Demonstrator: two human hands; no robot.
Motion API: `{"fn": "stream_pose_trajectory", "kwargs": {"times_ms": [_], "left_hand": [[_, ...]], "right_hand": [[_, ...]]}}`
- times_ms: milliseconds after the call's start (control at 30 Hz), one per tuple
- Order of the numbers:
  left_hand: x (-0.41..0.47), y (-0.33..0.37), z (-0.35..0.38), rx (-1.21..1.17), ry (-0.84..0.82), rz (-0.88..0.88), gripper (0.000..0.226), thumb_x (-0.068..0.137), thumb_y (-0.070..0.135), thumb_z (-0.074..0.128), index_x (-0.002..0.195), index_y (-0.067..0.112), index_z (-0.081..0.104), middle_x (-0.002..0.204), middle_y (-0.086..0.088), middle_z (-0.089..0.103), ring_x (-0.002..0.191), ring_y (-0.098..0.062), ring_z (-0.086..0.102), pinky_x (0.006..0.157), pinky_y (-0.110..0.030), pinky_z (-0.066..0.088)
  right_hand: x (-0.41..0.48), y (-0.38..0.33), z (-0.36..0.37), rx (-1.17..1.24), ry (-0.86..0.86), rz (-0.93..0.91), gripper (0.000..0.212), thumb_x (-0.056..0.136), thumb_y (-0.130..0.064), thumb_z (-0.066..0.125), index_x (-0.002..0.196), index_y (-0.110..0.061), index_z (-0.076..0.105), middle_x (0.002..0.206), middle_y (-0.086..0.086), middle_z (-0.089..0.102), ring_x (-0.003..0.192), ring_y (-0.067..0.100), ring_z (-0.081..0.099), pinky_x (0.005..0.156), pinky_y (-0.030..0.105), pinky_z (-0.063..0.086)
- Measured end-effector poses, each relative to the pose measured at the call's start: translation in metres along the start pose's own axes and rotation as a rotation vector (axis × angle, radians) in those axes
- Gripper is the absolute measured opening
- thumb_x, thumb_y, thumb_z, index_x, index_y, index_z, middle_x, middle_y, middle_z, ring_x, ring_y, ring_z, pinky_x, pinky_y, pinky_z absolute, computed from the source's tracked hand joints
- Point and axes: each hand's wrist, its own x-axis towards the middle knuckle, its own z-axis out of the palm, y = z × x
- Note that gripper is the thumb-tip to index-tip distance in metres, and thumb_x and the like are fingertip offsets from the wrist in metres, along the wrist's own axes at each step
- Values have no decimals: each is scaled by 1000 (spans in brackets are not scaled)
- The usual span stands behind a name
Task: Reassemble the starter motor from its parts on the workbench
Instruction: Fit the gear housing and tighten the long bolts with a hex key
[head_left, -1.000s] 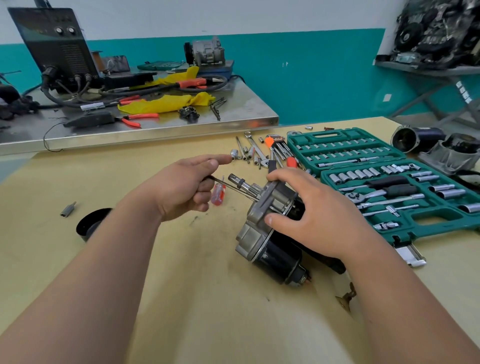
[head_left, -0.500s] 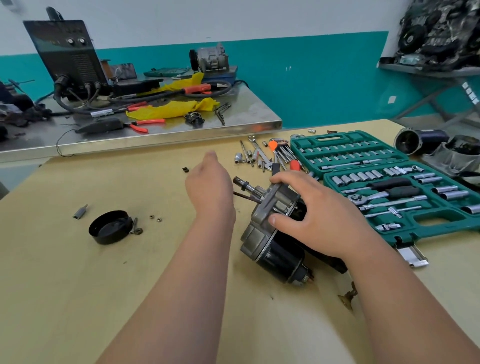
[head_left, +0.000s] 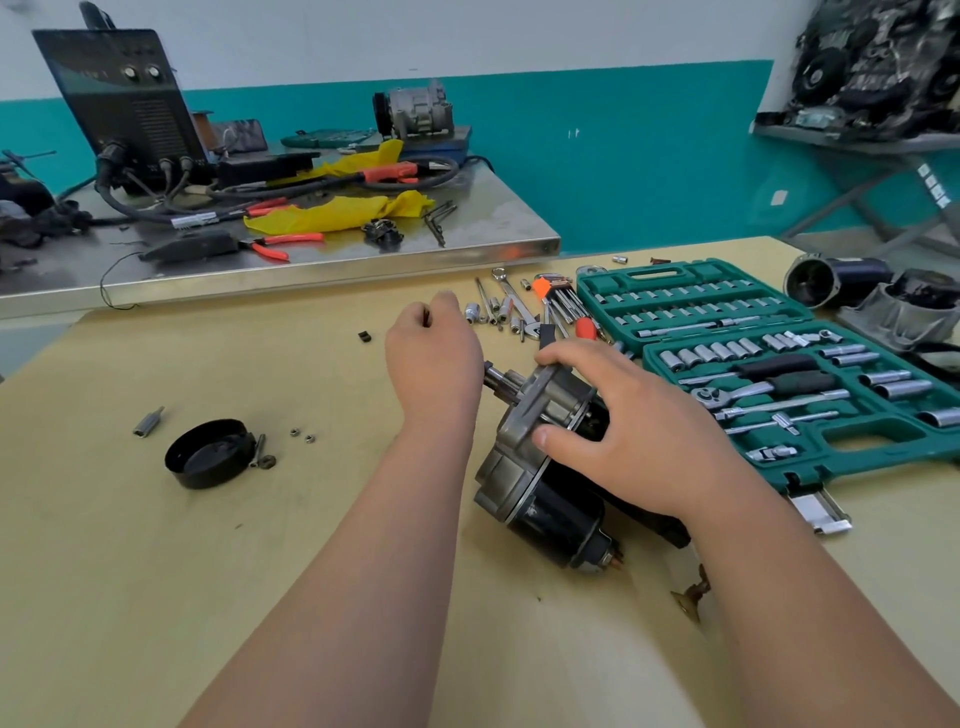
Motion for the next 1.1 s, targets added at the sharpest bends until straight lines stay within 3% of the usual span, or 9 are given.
{"fn": "stream_pose_trajectory", "kwargs": {"times_ms": [100, 233, 400, 467, 533, 633, 733, 933, 1100], "left_hand": [[1, 3, 2, -147, 87, -7, 51, 90, 26, 55, 50, 24, 23, 48, 11, 16, 47, -12, 16, 41, -22, 17], [0, 0, 2, -328, 148, -112, 35, 88, 20, 53, 58, 11, 38, 57, -6, 32, 52, -19, 26, 55, -32, 26], [9, -8, 3, -675, -21, -212, 40, 97, 15, 44, 58, 18, 33, 44, 6, 28, 45, -15, 35, 57, -29, 32], [11, -11, -1, -564, -57, -205, 41, 98, 16, 43, 58, 17, 37, 43, 6, 31, 46, -14, 36, 58, -29, 36], [12, -9, -7, -233, -116, -181, 39, 97, 22, 39, 61, 16, 54, 45, 7, 41, 57, -17, 41, 62, -32, 36], [15, 7, -17, 212, -208, -128, 42, 96, 22, 29, 84, 20, 69, 64, 4, 56, 70, -20, 48, 63, -31, 37], [17, 22, -25, 295, -227, -239, 41, 97, 21, 28, 96, 16, 69, 74, -1, 62, 67, -19, 49, 60, -30, 36], [7, 21, -18, -526, -50, -379, 36, 93, 1, 31, 102, 12, 64, 75, 2, 66, 60, -11, 58, 61, -24, 38], [12, 14, -25, -956, -447, -340, 46, 73, -5, 29, 92, 16, 66, 73, 4, 70, 60, -11, 64, 65, -25, 47]], "right_hand": [[0, 0, 0, 4, -1, -5, 54, 74, -67, 47, 125, -59, 29, 129, -38, 30, 91, -5, 47, 61, 10, 32], [0, 0, 0, 6, 1, -6, 55, 72, -68, 44, 124, -59, 29, 128, -40, 27, 91, -6, 45, 61, 10, 31], [0, 1, 0, 9, -1, -6, 56, 70, -71, 41, 124, -60, 28, 130, -39, 31, 91, -7, 47, 61, 10, 31], [1, 1, 0, 8, -7, -6, 55, 73, -68, 45, 124, -60, 28, 129, -39, 31, 90, -8, 47, 61, 11, 31], [1, 1, 0, 9, -10, -5, 54, 73, -68, 45, 124, -60, 28, 128, -39, 30, 89, -7, 47, 60, 11, 31], [0, 0, -1, 10, -13, -12, 55, 72, -70, 40, 125, -60, 28, 128, -39, 29, 91, -5, 49, 60, 11, 33], [1, -1, -1, 11, -13, -13, 56, 71, -71, 38, 124, -60, 27, 128, -40, 27, 92, -6, 48, 60, 13, 35], [0, -1, -1, 7, -12, -6, 57, 70, -72, 36, 125, -61, 26, 131, -40, 26, 92, -5, 49, 59, 13, 35], [0, 0, 0, 14, -10, -5, 57, 70, -72, 38, 125, -61, 26, 131, -40, 27, 87, -7, 49, 58, 13, 33]]}}
